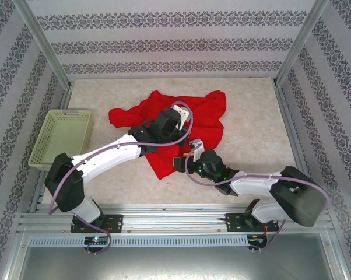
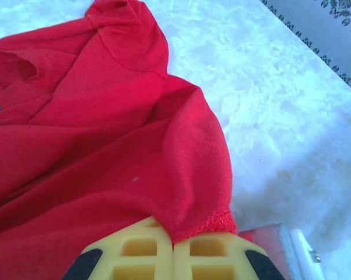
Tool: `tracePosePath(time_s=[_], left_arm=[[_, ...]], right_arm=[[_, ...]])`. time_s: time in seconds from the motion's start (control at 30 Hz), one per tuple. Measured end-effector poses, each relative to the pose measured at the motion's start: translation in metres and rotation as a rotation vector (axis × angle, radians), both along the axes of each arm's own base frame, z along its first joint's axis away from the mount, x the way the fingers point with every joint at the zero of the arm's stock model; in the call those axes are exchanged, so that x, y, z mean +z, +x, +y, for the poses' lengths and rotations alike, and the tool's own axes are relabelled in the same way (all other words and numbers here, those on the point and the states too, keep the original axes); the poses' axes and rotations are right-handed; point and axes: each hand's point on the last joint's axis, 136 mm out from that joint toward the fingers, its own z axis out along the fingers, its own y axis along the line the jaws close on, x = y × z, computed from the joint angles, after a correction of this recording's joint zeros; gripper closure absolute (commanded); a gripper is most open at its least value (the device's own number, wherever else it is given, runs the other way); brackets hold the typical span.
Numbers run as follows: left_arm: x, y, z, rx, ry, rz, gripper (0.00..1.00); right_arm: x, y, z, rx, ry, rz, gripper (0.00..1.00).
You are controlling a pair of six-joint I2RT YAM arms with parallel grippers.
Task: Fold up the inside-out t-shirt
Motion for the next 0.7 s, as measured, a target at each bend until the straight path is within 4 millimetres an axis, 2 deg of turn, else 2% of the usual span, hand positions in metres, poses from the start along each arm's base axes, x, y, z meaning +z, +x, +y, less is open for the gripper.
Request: tracePosePath(time_s=[0.1,0.17,0.4,0.7], left_arm=[[-0.002,-0.002,0.002,-0.003,0.015,0.013,1.00],[0.001,-0.001,0.004,0.000,0.013,0.010,1.00],[0.012,0.000,0.017,0.011,0.018,-0.008,1.00],[0.016,0.003,0.028,0.023,0.031,-0.015,1.00]], right_arm=[[0.007,0.007,0.008,0.000,-0.001,-0.045,0.41],[0.009,0.014,0.006,-0.033,-0.011,-0.078,0.41],[0.010,0.048,-0.022,-0.140,-0.027,-0.127,0.38],[0.016,0.052,-0.020,-0.059,-0.006,-0.150,0.34]])
